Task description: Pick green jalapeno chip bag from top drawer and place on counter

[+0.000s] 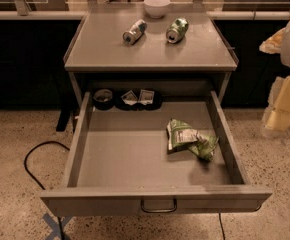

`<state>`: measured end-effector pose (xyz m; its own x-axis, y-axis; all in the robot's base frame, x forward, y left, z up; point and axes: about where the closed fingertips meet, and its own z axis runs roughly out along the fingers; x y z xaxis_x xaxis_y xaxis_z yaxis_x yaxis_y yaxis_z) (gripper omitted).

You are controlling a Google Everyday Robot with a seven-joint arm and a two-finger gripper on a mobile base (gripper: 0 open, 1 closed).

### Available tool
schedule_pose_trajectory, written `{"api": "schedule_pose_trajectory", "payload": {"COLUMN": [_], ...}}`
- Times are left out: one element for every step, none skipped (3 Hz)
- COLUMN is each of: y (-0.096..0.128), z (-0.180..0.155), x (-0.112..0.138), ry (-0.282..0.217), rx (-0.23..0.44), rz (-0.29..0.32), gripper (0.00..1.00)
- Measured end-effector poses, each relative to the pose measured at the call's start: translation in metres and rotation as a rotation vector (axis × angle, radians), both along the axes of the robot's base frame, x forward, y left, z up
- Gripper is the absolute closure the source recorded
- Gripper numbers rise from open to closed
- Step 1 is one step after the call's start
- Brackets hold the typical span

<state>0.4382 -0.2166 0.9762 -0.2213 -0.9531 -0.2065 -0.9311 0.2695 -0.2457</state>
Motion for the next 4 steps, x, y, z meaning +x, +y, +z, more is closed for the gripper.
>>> {"api": "schedule_pose_trajectory", "payload": {"y": [0.002,0.004,-0.001,-0.004], "z": [0.0,-0.017,-0.051,-0.089], "x": [0.001,0.004,0.008,0.019], "ry": [-0.012,-0.009,0.027,0.054], "rx": [-0.009,-0.011,0.024,0.035], "rz": [0.006,0.041,0.05,0.052], "gripper": [0.0,0.0,0.0,0.0]}}
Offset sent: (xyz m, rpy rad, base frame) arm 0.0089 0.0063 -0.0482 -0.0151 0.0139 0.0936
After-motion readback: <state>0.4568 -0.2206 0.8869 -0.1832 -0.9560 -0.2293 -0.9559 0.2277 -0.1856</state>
